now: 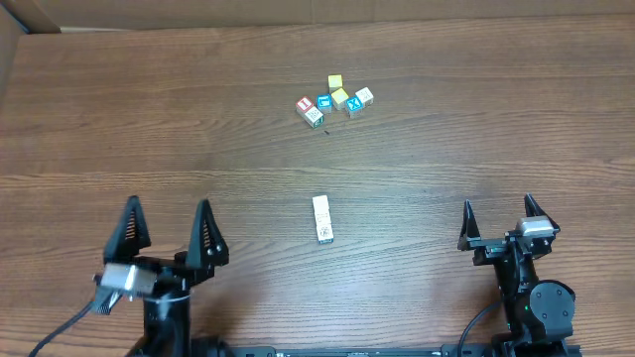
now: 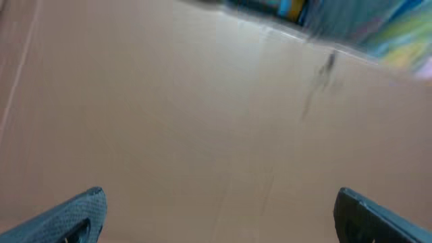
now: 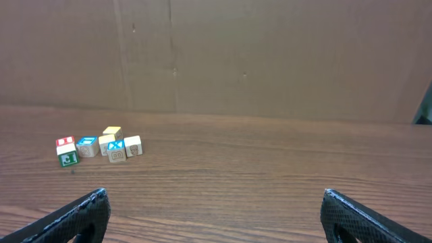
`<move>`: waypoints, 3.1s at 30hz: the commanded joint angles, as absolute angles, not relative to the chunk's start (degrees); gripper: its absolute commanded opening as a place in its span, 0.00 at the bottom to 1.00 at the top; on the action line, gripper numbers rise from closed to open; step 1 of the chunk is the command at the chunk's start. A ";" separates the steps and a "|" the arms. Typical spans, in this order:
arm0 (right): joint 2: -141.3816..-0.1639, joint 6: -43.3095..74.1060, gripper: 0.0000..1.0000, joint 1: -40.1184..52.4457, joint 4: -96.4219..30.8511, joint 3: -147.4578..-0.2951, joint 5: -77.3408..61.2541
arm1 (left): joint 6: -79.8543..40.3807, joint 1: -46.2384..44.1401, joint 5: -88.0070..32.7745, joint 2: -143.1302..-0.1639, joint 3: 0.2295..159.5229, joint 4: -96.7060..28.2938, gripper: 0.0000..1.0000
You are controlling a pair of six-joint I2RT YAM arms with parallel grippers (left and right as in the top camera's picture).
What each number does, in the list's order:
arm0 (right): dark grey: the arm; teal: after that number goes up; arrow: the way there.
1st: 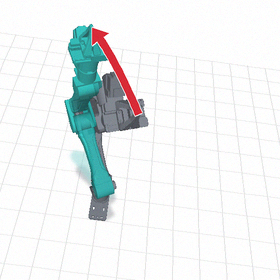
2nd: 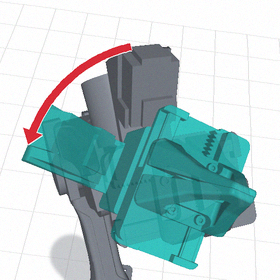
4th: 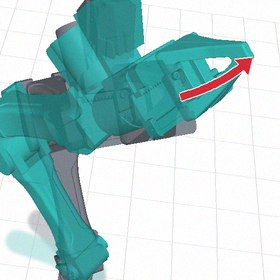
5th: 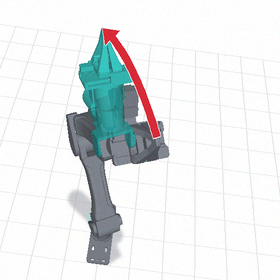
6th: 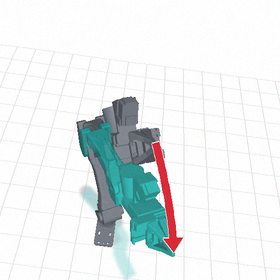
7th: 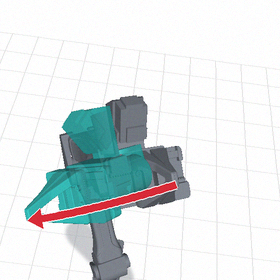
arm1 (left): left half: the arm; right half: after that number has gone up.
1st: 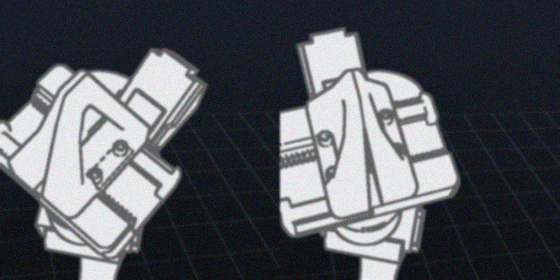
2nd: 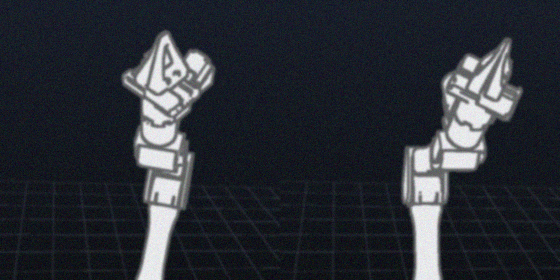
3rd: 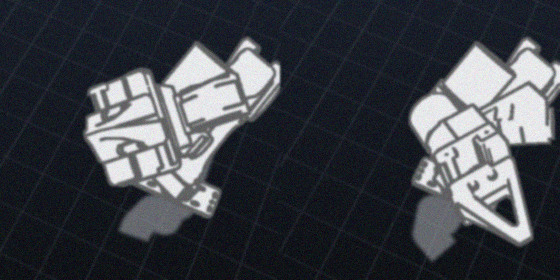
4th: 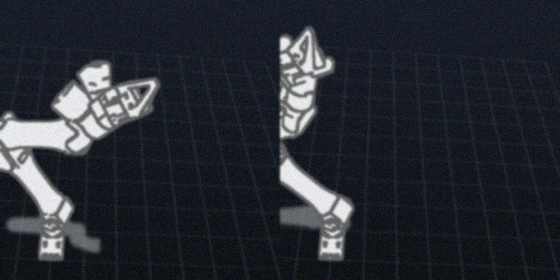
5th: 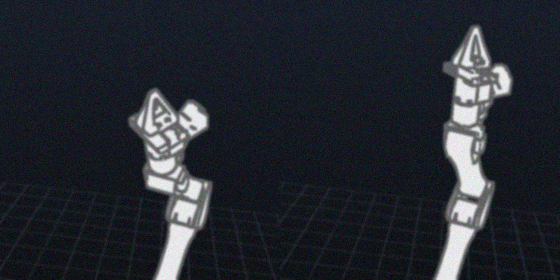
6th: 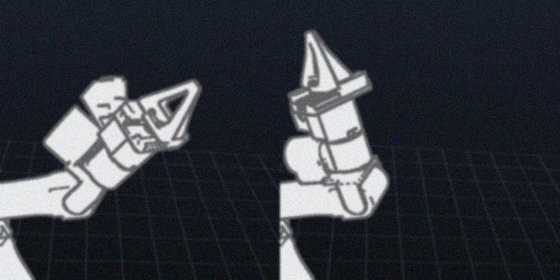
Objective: Flip 3 blocks
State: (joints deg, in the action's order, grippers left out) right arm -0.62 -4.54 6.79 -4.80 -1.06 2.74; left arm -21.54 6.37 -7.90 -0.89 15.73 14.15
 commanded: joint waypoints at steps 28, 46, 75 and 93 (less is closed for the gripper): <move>-0.16 -4.93 1.00 6.57 -4.62 -0.47 2.39 | -17.19 2.50 -8.32 -0.19 0.27 8.91 1.00; -0.16 -4.93 1.00 6.57 -4.60 -0.47 2.39 | -4.25 0.97 -8.36 -0.21 0.27 -3.64 1.00; -0.16 -4.93 1.00 6.57 -4.60 -0.47 2.42 | -4.23 0.99 -8.38 -0.25 0.27 -3.64 1.00; -0.16 -4.93 1.00 6.57 -4.62 -0.47 2.42 | -4.23 0.99 -8.38 -0.25 0.27 -3.64 1.00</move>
State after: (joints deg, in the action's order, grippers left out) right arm -0.62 -4.56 6.79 -4.75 -1.06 2.74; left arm -5.54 1.45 -8.32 -0.75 0.47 -3.51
